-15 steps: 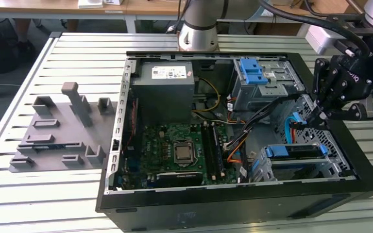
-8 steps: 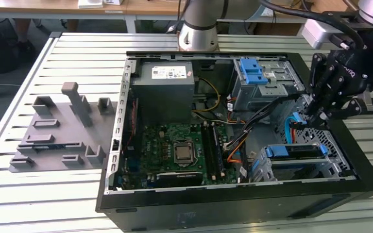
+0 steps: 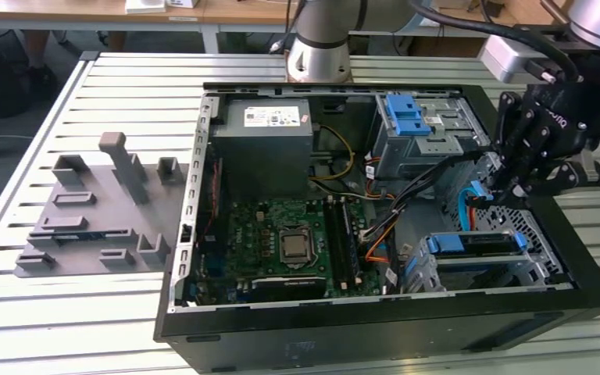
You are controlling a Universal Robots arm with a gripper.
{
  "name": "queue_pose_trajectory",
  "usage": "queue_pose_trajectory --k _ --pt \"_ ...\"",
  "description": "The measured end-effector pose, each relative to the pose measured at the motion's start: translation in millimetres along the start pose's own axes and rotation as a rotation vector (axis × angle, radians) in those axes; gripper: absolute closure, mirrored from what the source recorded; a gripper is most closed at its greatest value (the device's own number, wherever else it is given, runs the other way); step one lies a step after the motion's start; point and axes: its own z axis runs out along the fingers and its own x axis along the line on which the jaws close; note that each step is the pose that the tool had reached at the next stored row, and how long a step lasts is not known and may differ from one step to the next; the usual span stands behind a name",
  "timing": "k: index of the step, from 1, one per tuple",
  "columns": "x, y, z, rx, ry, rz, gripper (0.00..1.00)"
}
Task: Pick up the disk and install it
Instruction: 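Insert the first disk wire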
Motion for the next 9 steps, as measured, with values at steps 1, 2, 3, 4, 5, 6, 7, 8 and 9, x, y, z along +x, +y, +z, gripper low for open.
queue_pose_trajectory --k 1,2,3,4,5,6,7,8,9 --pt "-0.3 0.0 0.6 0.0000 -0.0002 0.000 0.70" --pt "-0.5 0.0 1.0 0.0000 -0.0002 0.000 0.70" --pt "-0.7 0.0 1.2 0.0000 0.0000 0.000 0.70" --pt "-0.9 0.0 1.4 0.0000 0.0001 0.000 0.70" --pt "-0.9 0.0 1.5 0.0000 0.0009 0.000 0.70" --pt "-0.9 0.0 1.7 0.0001 0.0023 0.000 0.70" --pt "-0.9 0.0 1.9 0.0001 0.0046 0.000 0.70" --pt "-0.9 0.0 2.3 0.0001 0.0073 0.000 0.70" --pt "-1.0 0.0 2.8 0.0002 0.0100 0.000 0.70"
